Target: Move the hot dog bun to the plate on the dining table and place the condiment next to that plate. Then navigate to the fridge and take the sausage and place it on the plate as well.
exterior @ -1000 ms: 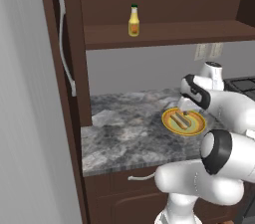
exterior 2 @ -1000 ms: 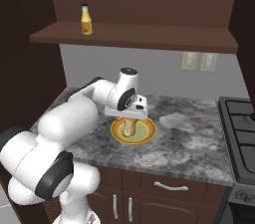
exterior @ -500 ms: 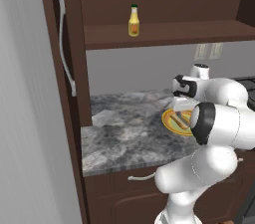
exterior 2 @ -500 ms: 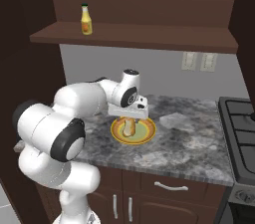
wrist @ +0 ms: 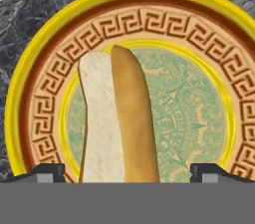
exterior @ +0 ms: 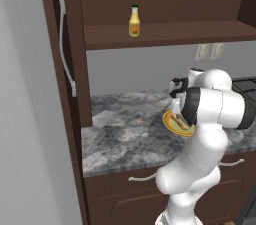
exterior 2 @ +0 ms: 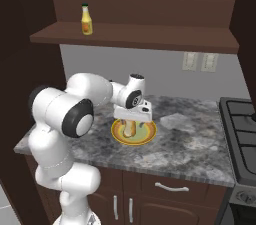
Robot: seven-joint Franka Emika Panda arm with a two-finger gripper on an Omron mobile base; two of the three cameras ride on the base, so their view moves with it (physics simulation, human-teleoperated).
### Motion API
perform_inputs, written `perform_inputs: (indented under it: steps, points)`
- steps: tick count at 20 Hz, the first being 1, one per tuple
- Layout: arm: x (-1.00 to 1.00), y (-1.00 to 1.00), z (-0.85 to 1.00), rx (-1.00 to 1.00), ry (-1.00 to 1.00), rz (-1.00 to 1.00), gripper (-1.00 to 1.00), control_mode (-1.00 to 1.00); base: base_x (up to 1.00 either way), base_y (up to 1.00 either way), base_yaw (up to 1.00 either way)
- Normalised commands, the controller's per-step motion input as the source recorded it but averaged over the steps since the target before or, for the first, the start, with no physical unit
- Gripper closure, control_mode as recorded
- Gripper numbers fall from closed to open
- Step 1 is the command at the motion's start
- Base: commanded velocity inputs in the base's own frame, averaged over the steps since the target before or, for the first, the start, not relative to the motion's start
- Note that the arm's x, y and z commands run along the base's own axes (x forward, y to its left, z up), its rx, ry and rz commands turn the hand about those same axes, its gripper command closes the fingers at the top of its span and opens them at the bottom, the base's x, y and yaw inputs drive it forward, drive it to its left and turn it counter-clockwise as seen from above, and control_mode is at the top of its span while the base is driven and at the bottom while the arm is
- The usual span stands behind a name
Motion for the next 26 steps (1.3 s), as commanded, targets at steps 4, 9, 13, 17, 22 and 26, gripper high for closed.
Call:
perform_inputs:
  steps: [4,9,13,17,22,26]
  points:
    - [0.0,-0.01,-0.41,0.0,0.0,0.0,-1.0,-1.0,0.0,0.0,0.0]
    - [0.0,0.04,-0.24,0.0,0.0,0.03,-1.0,-1.0,0.0,0.0,0.0]
    - [0.0,0.15,-0.15,0.0,0.0,0.07,-1.0,-1.0,0.0,0.0,0.0]
    - [0.0,0.25,-0.17,0.0,0.0,0.08,-1.0,-1.0,0.0,0.0,0.0]
    - [0.0,0.31,-0.18,0.0,0.0,0.07,1.0,-1.0,0.0,0.0,0.0]
    - [-0.34,0.27,-0.01,0.01,-0.08,0.04,1.0,-1.0,0.0,0.0,0.0]
